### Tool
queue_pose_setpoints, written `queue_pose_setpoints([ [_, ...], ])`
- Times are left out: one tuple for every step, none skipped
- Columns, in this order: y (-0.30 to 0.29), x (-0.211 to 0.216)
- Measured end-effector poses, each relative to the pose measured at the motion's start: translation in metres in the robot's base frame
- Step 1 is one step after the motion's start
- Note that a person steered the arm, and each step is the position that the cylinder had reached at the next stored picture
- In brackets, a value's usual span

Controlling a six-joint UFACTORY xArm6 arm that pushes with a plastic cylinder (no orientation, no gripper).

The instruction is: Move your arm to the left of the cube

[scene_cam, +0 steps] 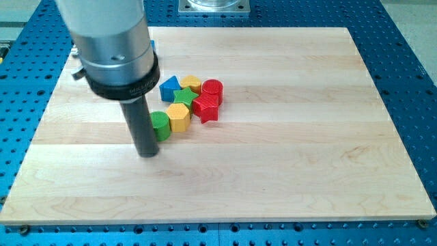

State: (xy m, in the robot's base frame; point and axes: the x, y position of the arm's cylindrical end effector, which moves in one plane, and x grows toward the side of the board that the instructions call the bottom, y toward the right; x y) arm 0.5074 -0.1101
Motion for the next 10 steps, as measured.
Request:
queue_pose_setpoints([
  [0.004, -0.007],
  [-0.003, -0.011],
  [-0.039, -0.011],
  [-0.050, -0.025],
  [-0.021, -0.029],
  [-0.019, -0.029],
  [-0.001, -0.028],
  [-0.094, -0.007],
  [-0.195, -0.040],
  [-0.181, -0.130],
])
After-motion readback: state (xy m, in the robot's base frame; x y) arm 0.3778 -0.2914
